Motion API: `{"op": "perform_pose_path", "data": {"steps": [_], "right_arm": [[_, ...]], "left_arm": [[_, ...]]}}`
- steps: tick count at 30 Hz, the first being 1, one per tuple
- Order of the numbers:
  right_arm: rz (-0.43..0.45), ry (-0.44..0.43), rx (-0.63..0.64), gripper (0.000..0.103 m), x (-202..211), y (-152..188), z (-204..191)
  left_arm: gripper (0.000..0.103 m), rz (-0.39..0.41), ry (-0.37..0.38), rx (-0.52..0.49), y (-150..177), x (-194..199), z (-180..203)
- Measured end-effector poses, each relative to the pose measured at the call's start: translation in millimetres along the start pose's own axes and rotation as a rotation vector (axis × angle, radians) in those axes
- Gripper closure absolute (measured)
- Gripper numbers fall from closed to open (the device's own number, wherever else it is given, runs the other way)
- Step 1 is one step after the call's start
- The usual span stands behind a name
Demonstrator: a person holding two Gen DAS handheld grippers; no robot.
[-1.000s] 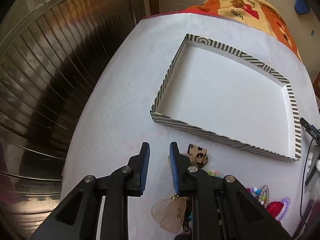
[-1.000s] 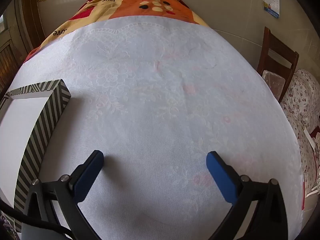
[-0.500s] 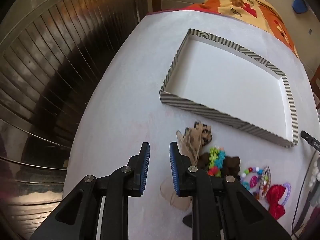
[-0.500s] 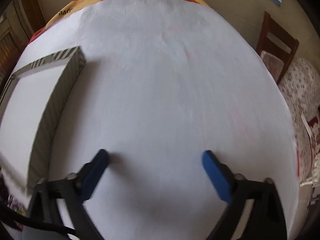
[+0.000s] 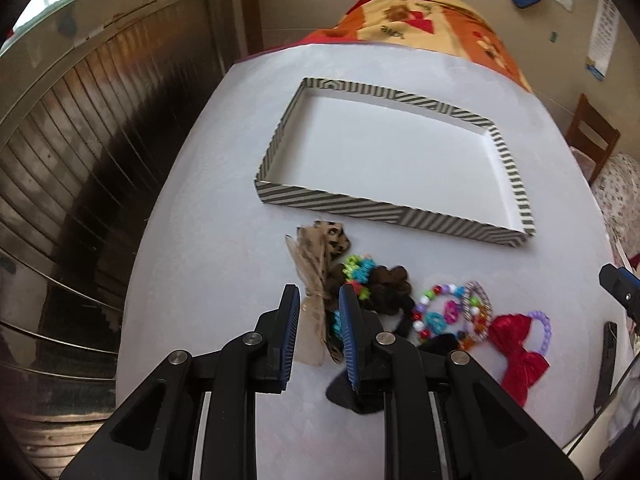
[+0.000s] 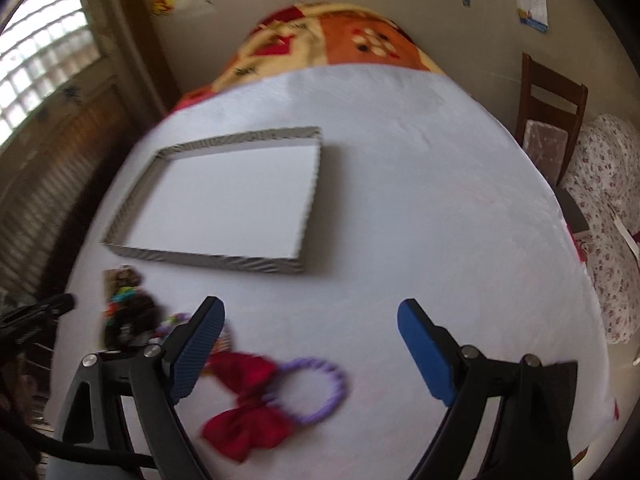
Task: Organize jewelry
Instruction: 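Move both tools toward the jewelry row beside the striped tray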
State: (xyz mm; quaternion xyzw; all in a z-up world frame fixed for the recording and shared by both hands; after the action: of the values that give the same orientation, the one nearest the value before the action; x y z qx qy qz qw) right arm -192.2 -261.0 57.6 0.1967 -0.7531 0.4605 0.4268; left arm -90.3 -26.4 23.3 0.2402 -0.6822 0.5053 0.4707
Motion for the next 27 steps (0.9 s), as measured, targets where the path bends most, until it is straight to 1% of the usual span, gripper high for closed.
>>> {"op": "perform_pose_path", "data": {"steps": [3, 8, 11, 15, 22, 27], "right_arm": [[0.018, -0.012, 0.02, 0.012, 12.3, 10.9, -17.6], [0.018, -0.029, 0.063, 0.012, 23.8, 26.0, -38.7], [0.022, -0.037, 0.079, 0.012, 30.2, 30.3, -48.3], [0.026, -0.035, 0.089, 0.012, 34.9, 31.5, -55.2], [0.013, -0.059, 0.077, 0.012, 37.4, 32.3, -59.8], [0.016, -0.047, 0.079, 0.012, 37.5, 31.9, -59.9]], "left_arm": [[0.102, 0.007, 0.004, -0.013, 4.4, 5.6, 2.8], [0.102, 0.015, 0.012, -0.013, 14.1, 12.9, 3.1], [0.102, 0.02, 0.002, -0.018, 18.5, 17.0, 2.0], [0.102, 0.025, 0.002, -0.019, 25.8, 21.5, -3.5], [0.102, 0.037, -0.004, -0.021, 30.5, 28.5, -6.1], [0.102, 0.034, 0.004, -0.03, 33.4, 28.6, -3.7]]}}
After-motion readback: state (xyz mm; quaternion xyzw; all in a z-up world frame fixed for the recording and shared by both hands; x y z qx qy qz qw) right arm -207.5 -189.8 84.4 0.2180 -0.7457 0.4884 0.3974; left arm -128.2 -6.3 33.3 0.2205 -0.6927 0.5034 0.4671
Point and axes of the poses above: each gripper's, at about its wrist camera, not at the fingertips, and x roughly against the way its jaws point, z to its right, y to its underside, the point moved 2 cm from there along -x, roughly the way its jaws point, and after that the axes turned 9 degrees about -x, right-handed, at the moved point
